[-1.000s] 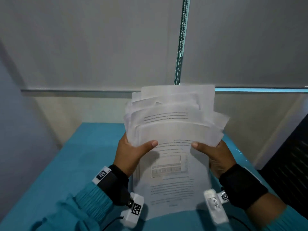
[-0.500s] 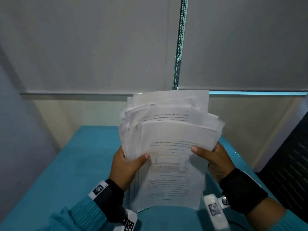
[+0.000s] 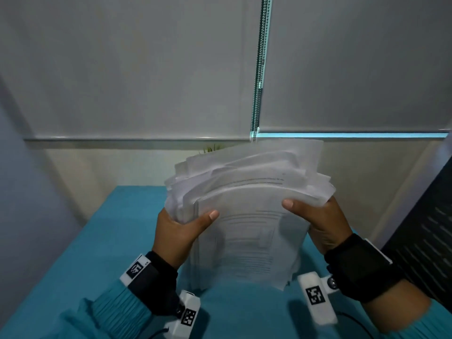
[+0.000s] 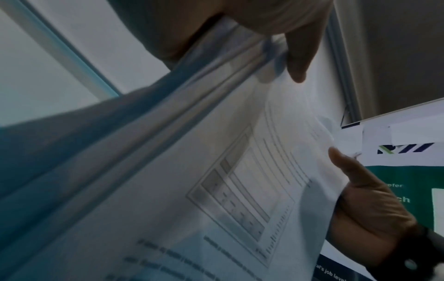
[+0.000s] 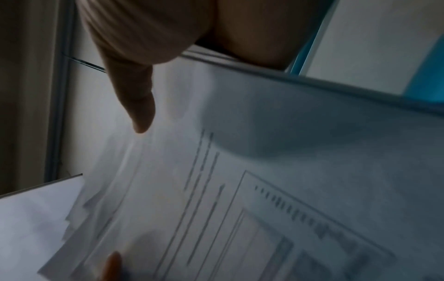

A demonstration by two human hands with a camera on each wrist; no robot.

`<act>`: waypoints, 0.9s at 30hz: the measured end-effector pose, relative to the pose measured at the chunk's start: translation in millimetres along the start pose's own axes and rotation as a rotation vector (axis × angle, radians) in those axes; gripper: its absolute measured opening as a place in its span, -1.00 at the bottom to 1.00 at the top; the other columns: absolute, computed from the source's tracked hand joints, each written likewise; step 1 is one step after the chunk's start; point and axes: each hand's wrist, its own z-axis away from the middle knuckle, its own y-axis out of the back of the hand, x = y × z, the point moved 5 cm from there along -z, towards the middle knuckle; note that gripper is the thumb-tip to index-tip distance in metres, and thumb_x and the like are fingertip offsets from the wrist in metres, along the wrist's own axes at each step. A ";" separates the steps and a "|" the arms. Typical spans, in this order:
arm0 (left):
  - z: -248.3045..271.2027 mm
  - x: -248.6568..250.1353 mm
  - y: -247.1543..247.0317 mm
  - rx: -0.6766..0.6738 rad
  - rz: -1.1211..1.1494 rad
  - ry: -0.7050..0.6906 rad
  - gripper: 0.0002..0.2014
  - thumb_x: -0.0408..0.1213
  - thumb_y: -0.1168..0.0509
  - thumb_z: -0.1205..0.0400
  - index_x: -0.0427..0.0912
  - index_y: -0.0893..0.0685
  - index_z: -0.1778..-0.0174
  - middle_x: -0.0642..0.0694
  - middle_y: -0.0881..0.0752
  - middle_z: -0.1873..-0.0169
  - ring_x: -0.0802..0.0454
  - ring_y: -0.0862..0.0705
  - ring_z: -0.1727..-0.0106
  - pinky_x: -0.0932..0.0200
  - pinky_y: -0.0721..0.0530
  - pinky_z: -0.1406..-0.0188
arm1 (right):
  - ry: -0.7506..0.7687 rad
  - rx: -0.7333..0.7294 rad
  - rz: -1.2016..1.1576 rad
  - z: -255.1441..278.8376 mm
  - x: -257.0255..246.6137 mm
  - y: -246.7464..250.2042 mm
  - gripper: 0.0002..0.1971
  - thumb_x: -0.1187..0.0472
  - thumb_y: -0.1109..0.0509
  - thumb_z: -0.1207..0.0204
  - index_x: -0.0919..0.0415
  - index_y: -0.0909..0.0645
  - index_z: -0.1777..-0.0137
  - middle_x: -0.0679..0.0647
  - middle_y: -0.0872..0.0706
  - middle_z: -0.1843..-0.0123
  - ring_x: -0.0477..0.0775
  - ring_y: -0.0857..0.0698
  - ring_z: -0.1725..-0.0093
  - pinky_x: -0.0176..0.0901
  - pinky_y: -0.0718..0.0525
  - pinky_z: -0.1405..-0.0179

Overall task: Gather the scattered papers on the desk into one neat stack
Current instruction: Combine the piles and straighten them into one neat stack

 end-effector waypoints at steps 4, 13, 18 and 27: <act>-4.9 1.4 -1.8 -0.075 0.037 -0.004 -0.47 -0.19 -0.56 -0.30 -0.14 -0.71 -0.22 -0.09 -0.84 -0.08 -0.08 -0.80 -0.14 0.12 -0.76 -0.09 | -0.005 -0.023 -0.032 -0.8 -2.5 -1.1 -0.48 0.40 -0.52 -0.26 0.16 -0.65 -0.27 0.30 -0.74 -0.23 0.37 -0.69 -0.25 0.19 -0.64 -0.26; 2.8 -36.6 5.1 -0.110 -0.046 0.225 -0.37 -0.11 -0.66 -0.17 -0.16 -0.74 -0.18 -0.13 -0.84 -0.08 -0.10 -0.80 -0.14 -0.09 -0.76 -0.16 | -0.095 -0.083 0.009 1.6 6.0 -1.9 -0.51 0.42 -0.51 -0.21 0.05 -0.73 -0.16 0.23 -0.78 -0.16 0.30 -0.73 -0.19 0.10 -0.73 -0.11; -2.0 -37.9 6.8 -0.134 0.042 0.316 -0.50 -0.18 -0.65 -0.19 -0.05 -0.80 -0.07 -0.21 -0.83 -0.06 -0.19 -0.80 -0.12 -0.18 -0.76 -0.14 | 0.018 -0.024 0.142 -11.5 -21.7 11.3 -0.17 0.04 -0.70 -0.07 0.13 -0.51 -0.39 0.19 -0.71 -0.27 0.27 -0.68 -0.27 0.16 -0.69 -0.19; -3.7 -42.5 5.8 -0.157 0.076 0.387 -0.52 -0.16 -0.63 -0.21 -0.07 -0.79 -0.07 -0.25 -0.82 -0.04 -0.23 -0.79 -0.13 -0.33 -0.68 -0.25 | 0.732 -0.032 1.241 -1.0 -138.0 -57.7 -0.15 -0.31 -0.28 -0.45 0.21 -0.26 -0.62 0.08 -0.30 -0.63 0.03 -0.24 -0.64 0.03 -0.19 -0.63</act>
